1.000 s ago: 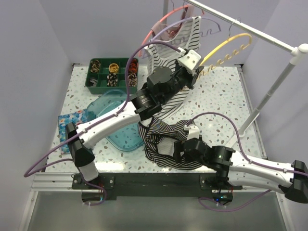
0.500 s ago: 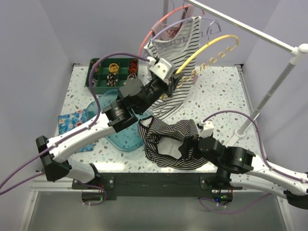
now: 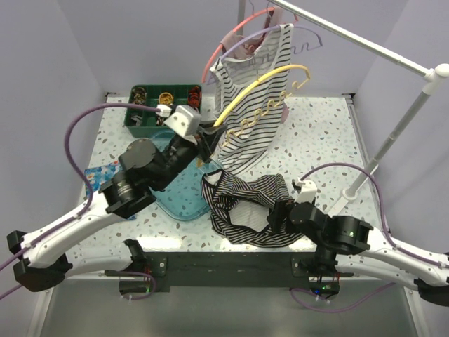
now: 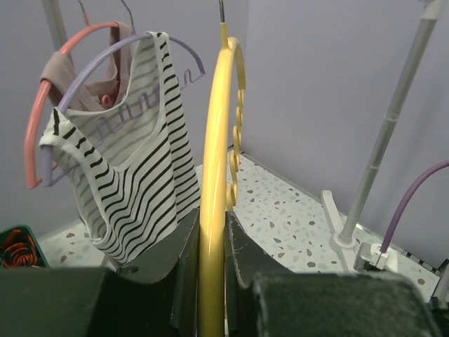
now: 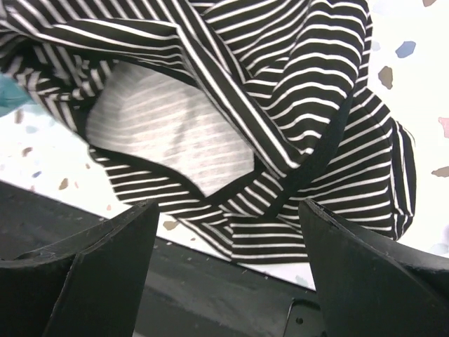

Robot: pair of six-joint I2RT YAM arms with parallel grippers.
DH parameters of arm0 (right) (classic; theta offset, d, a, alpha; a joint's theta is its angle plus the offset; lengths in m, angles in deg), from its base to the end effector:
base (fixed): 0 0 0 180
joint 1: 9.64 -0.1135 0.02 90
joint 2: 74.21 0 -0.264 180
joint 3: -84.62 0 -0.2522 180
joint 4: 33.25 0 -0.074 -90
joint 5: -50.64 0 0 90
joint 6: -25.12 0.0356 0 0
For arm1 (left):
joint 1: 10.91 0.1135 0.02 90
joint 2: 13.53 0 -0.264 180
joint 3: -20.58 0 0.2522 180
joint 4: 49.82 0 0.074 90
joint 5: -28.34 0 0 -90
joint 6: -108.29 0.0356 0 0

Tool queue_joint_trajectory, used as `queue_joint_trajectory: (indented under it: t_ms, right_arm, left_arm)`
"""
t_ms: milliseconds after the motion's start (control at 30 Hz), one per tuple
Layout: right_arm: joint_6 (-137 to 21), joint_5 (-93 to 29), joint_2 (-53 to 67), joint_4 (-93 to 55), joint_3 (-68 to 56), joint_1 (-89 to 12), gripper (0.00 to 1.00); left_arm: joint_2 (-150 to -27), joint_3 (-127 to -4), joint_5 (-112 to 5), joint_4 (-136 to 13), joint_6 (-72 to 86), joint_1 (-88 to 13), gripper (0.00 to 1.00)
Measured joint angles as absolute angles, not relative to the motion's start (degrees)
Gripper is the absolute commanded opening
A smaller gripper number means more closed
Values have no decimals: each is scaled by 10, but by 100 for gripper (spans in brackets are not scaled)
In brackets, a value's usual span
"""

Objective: Place the tank top on the hanger

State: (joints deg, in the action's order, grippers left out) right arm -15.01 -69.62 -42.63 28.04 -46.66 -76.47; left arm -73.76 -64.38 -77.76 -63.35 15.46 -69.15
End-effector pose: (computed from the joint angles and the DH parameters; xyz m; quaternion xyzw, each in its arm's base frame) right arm 0.0603 0.0952 0.2531 -0.0306 0.8944 0.1940 0.4020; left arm 0.1264 -0.1854 0.4692 0.1964 0.6067 -0.3122 0.7042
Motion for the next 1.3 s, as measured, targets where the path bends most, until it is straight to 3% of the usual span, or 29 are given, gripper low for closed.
queue_joint_trajectory:
  t_ms: [100, 200, 233, 300, 333, 433, 600, 700, 800, 933, 967, 1100, 1300]
  right_arm:
    - [-150, -709, -405, 256, -489, -764, 81]
    - [-156, -732, -379, 229, -503, -764, 59]
    - [-162, -740, -370, 221, -503, -764, 41]
    - [-178, -762, -343, 198, -499, -763, 28]
    - [-189, -768, -328, 191, -492, -759, 11]
    - [-225, -767, -270, 169, -455, -719, 0]
    - [-297, -681, -144, 103, -379, -556, 0]
    - [-326, -635, -73, 88, -332, -481, 8]
    - [-340, -607, -17, 76, -295, -440, 21]
    - [-353, -568, 16, 68, -283, -398, 53]
    - [-355, -559, 19, 68, -283, -388, 56]
    - [-361, -533, 19, 75, -273, -368, 58]
    - [-341, -497, -101, 87, -303, -371, 48]
  left_arm:
    - [-692, -630, -783, -655, 147, -692, 0]
    - [-651, -617, -787, -692, 143, -692, 0]
    - [-640, -615, -789, -707, 142, -692, 0]
    - [-619, -609, -789, -735, 136, -692, 0]
    - [-608, -605, -789, -753, 133, -692, 0]
    - [-575, -589, -786, -789, 127, -692, 0]
    - [-514, -552, -770, -840, 118, -692, 0]
    - [-489, -542, -760, -858, 115, -692, 0]
    - [-475, -539, -751, -877, 113, -692, 0]
    - [-464, -534, -745, -900, 113, -692, 0]
    - [-460, -531, -745, -908, 113, -692, 0]
    - [-454, -523, -744, -926, 113, -692, 0]
    - [-448, -516, -740, -939, 113, -692, 0]
